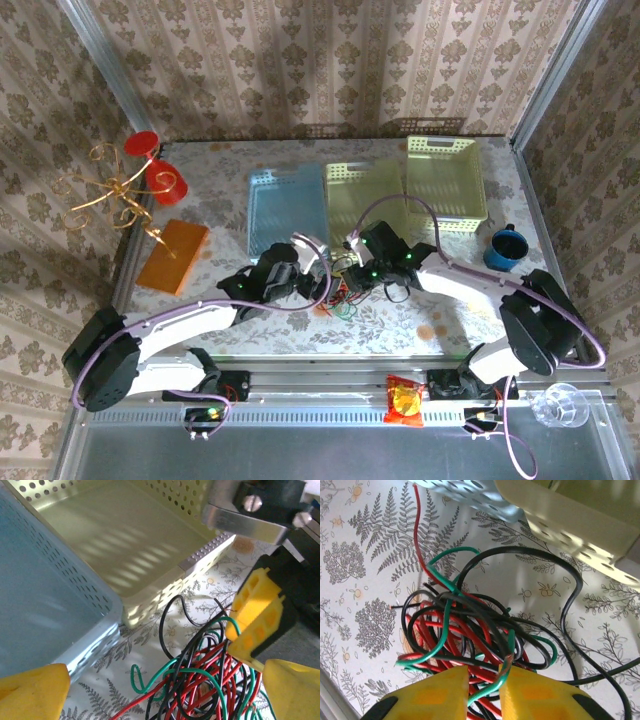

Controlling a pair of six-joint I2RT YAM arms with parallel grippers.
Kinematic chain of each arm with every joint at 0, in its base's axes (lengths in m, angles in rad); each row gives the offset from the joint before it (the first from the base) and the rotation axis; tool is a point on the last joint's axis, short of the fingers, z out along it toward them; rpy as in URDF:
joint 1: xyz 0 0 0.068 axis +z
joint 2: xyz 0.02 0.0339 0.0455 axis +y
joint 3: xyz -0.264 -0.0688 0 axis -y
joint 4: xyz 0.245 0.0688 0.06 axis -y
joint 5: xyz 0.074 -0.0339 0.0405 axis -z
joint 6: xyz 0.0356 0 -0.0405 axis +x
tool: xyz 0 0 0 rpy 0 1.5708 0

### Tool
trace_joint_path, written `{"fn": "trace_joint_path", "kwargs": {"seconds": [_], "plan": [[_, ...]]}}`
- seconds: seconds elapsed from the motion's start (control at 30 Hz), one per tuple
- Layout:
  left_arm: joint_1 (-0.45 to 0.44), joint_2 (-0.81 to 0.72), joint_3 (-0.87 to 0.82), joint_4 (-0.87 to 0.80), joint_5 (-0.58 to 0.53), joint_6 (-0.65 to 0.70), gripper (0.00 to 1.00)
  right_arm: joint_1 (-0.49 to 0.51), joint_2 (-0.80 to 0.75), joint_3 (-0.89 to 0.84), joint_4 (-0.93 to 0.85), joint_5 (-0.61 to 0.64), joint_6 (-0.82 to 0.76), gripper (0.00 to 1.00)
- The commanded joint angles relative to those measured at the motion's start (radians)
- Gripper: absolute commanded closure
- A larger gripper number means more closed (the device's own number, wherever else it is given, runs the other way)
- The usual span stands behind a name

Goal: Untangle the cables

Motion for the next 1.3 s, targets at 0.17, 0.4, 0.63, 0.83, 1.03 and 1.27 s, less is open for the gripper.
{"fn": "trace_joint_path", "kwargs": {"seconds": [0.17,0.4,0.63,0.83,1.03,1.27], "plan": [[-0.021,0.125,0.028,-0.038,0.053,0.03,0.02,-0.002,-0.017,0.019,0.021,-0.025,-0.016,1.0],[-0.022,0.274,0.094,-0.036,0.072,0.063,0.14,-0.049,-0.133,-0.035,0.002,-0.107,0.014,1.0],[-0.02,0.36,0.124,-0.056,0.107,0.073,0.47,-0.175,-0.27,-0.115,0.068,-0.194,0.107,1.0],[-0.019,0.396,0.122,-0.055,0.107,0.069,0.82,-0.286,-0.38,-0.18,0.123,-0.182,0.185,1.0],[-0.019,0.422,0.12,-0.054,0.09,0.057,1.0,-0.39,-0.469,-0.241,0.194,-0.209,0.282,1.0],[-0.019,0.427,0.1,-0.052,0.072,0.041,1.0,-0.459,-0.56,-0.283,0.148,-0.128,0.3,1.0]]}}
